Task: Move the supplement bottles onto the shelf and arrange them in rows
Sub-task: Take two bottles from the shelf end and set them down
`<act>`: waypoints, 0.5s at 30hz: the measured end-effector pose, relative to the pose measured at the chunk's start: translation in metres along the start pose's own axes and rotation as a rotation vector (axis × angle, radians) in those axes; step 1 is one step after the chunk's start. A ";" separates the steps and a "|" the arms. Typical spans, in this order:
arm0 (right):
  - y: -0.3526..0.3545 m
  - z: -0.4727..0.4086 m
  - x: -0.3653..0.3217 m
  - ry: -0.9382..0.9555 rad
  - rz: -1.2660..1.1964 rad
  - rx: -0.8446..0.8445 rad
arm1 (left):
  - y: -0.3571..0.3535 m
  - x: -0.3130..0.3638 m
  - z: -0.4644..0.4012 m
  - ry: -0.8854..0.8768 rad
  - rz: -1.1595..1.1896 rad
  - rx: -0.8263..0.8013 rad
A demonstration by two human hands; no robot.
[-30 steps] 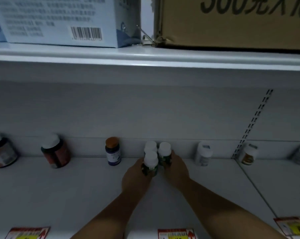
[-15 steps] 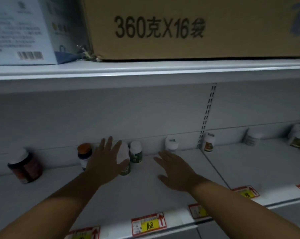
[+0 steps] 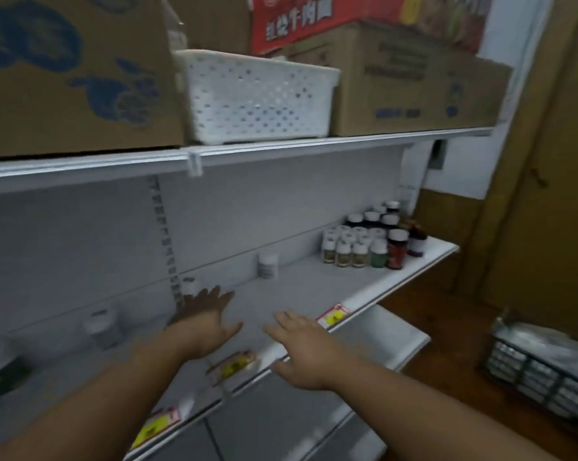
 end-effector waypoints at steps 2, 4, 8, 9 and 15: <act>0.008 0.020 0.045 -0.091 -0.003 0.017 | -0.014 0.044 -0.018 -0.053 -0.009 -0.012; 0.013 0.035 0.084 -0.163 -0.027 0.029 | -0.024 0.080 -0.037 -0.105 -0.013 -0.038; 0.018 0.044 0.148 -0.292 -0.082 0.048 | -0.033 0.130 -0.088 -0.182 0.018 -0.051; 0.018 0.041 0.161 -0.315 -0.087 0.049 | -0.037 0.138 -0.102 -0.200 0.033 -0.056; 0.010 0.008 0.232 -0.422 -0.110 -0.031 | -0.066 0.162 -0.195 -0.258 0.218 -0.122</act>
Point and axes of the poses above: each hand's wrist, its own z-axis away from the middle knuckle, its own y-axis out of the back of the hand, x = y × z, the point moved 4 cm from there along -z, towards the middle knuckle, and after that the axes turned 1 degree about x, right-handed, at the moved point
